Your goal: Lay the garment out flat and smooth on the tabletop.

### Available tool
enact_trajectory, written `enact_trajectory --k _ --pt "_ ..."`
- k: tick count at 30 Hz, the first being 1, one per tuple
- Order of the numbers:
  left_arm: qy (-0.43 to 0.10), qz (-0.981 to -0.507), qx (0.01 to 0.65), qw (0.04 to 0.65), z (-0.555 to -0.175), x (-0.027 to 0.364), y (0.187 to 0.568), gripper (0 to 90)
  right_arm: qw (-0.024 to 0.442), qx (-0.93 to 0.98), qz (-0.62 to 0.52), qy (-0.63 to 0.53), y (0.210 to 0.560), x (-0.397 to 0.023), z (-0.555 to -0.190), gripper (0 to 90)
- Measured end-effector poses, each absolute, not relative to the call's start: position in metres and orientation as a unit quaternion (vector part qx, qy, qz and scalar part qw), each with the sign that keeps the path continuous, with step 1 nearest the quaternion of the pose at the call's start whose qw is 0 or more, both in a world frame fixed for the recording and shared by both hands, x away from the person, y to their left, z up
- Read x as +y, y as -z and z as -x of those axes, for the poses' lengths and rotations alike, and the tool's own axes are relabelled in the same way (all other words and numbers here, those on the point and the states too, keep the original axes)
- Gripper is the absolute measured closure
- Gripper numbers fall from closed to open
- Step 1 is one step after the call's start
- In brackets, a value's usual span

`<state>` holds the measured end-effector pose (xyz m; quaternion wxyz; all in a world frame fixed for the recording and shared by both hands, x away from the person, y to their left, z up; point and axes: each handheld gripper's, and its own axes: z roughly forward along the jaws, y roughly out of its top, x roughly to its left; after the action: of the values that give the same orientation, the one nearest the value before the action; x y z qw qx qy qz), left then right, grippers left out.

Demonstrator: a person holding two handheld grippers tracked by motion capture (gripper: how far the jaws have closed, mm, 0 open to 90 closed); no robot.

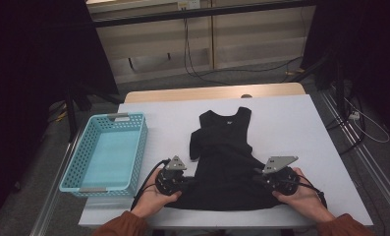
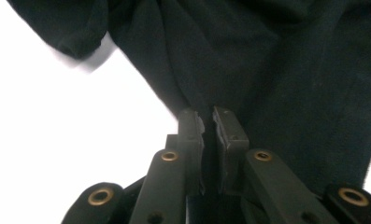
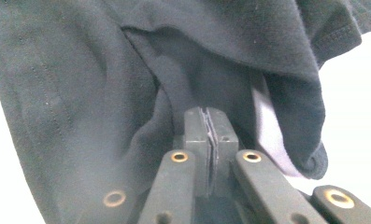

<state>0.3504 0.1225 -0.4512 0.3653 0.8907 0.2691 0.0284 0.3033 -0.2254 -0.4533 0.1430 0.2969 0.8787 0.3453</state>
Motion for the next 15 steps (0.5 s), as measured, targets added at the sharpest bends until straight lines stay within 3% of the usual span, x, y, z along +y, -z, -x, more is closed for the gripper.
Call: enact_trajectory --k 15 --pt "-0.010 -0.886 0.287 0.364 -0.327 0.148 0.446 83.0 0.123 0.870 -0.307 -0.366 0.444 -0.232 -0.281 90.0"
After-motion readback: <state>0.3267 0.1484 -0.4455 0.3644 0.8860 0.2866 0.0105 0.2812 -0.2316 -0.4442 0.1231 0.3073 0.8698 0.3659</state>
